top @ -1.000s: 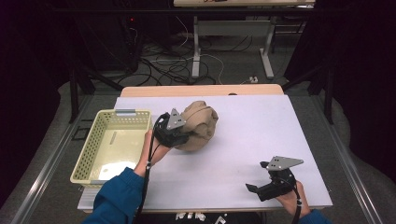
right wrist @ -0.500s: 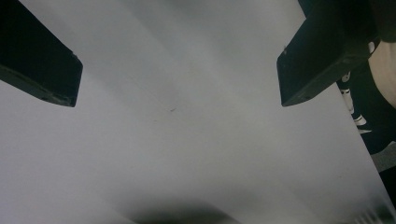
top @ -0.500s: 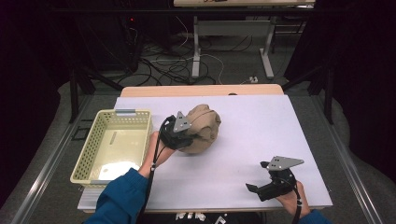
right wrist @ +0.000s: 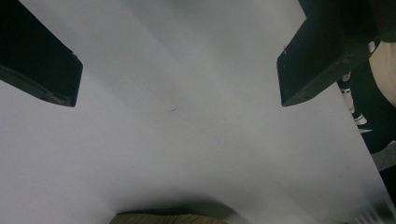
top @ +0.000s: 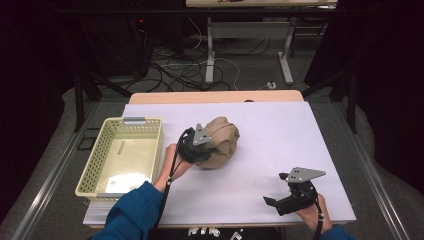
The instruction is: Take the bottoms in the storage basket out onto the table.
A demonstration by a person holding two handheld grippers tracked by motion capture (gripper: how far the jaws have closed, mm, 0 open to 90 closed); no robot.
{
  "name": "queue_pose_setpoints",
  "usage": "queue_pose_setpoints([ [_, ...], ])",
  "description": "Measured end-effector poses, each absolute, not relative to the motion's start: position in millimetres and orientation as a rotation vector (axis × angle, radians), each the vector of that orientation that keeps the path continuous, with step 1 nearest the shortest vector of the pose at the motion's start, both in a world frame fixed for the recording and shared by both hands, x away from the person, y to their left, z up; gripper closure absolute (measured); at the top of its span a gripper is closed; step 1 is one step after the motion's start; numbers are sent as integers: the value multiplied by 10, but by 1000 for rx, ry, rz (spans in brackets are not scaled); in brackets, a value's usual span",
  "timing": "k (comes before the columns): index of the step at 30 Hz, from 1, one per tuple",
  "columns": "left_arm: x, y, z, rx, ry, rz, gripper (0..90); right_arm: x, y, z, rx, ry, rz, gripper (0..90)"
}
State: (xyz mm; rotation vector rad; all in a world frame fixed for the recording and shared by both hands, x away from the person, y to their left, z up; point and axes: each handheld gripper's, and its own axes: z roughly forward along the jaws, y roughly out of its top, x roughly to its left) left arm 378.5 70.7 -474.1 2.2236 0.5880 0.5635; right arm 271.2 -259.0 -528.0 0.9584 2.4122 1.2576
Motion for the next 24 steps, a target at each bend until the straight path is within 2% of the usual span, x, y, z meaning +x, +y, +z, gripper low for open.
queue_pose_setpoints([
  [11,3777,653,-4804,2207,591,558,583,2712,-2587,-5281,959,2413,1256,0],
  [24,3770,552,-4959,2247,576,494,582,2711,-2589,-5280,959,2415,1257,0],
])
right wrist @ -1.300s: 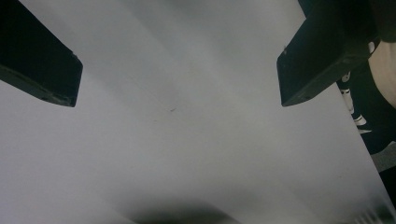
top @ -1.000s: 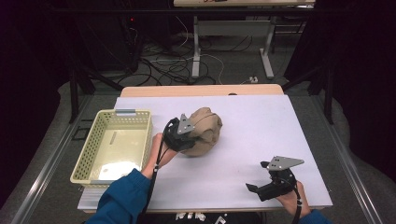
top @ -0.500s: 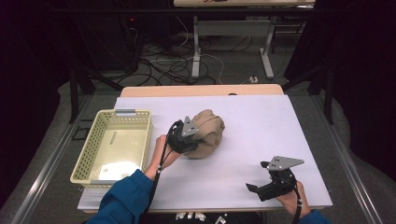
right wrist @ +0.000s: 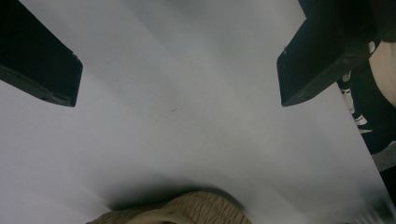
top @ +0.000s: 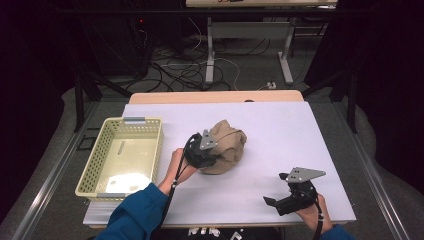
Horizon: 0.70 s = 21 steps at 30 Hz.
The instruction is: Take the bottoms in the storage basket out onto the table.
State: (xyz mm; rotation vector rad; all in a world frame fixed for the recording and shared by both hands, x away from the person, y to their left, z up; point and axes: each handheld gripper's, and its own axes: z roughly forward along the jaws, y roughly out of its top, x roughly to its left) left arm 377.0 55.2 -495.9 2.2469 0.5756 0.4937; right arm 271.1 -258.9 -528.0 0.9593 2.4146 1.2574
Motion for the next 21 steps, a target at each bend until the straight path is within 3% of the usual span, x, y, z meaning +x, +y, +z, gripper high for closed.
queue_pose_setpoints([
  [21,3768,458,-5138,2260,588,357,578,2711,-2586,-5280,959,2414,1256,0],
])
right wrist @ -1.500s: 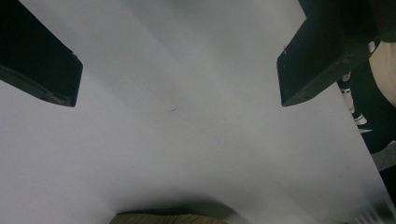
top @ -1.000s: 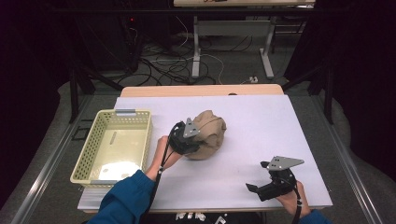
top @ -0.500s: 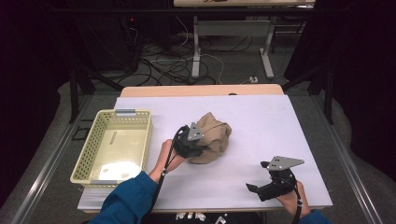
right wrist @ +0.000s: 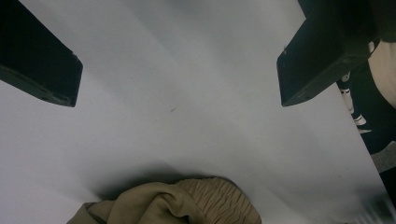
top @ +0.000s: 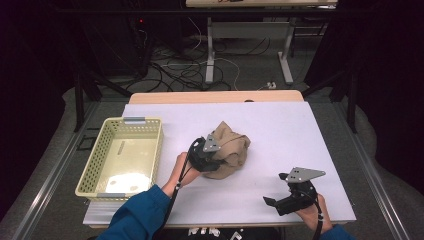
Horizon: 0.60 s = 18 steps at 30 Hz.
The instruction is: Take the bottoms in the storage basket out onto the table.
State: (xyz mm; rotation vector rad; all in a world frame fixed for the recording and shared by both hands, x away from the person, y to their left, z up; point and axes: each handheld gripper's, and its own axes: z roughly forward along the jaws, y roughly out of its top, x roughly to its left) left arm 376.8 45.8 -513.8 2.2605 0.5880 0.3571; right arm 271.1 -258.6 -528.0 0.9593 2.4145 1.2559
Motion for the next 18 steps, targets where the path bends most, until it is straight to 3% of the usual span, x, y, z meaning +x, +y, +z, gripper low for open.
queue_pose_setpoints([
  [18,3756,383,-5295,2251,587,297,577,2711,-2586,-5274,959,2423,1249,0],
])
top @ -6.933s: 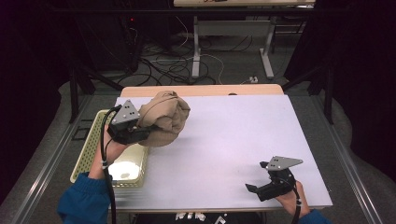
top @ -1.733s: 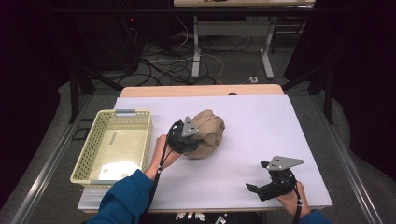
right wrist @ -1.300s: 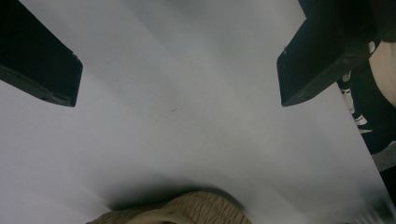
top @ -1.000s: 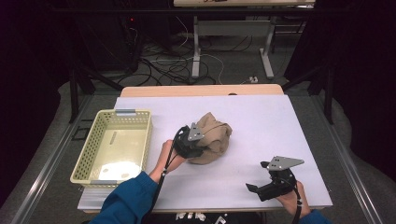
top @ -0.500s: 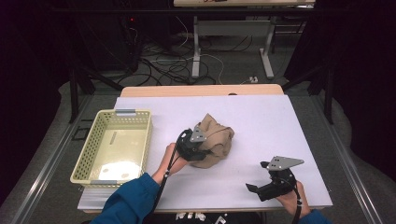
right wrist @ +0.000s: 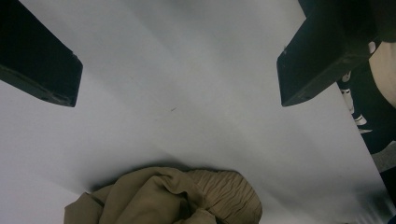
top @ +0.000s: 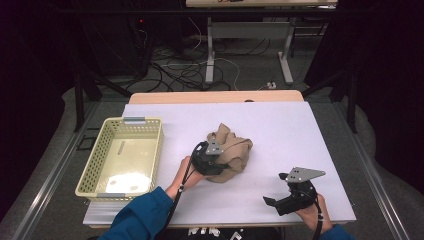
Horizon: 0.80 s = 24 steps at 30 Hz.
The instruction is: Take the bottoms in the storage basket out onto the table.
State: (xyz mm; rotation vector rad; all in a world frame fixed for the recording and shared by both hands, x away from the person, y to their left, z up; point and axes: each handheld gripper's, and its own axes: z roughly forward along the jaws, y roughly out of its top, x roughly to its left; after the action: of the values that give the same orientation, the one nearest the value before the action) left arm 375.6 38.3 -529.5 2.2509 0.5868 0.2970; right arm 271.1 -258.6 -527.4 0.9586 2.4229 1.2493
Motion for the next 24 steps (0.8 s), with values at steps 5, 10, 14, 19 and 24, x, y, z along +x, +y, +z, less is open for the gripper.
queue_pose_setpoints([
  [5,3751,368,-5312,2257,580,283,577,2712,-2583,-5280,958,2415,1256,0],
  [10,3726,330,-5347,2245,590,300,577,2710,-2584,-5279,954,2419,1257,0],
  [14,3723,332,-5354,2238,588,308,576,2710,-2583,-5278,953,2419,1258,0],
  [19,3714,338,-5336,2241,592,317,546,2711,-2587,-5274,953,2421,1250,0],
  [24,3706,360,-5292,2240,599,347,460,2701,-2586,-5270,965,2417,1251,0],
])
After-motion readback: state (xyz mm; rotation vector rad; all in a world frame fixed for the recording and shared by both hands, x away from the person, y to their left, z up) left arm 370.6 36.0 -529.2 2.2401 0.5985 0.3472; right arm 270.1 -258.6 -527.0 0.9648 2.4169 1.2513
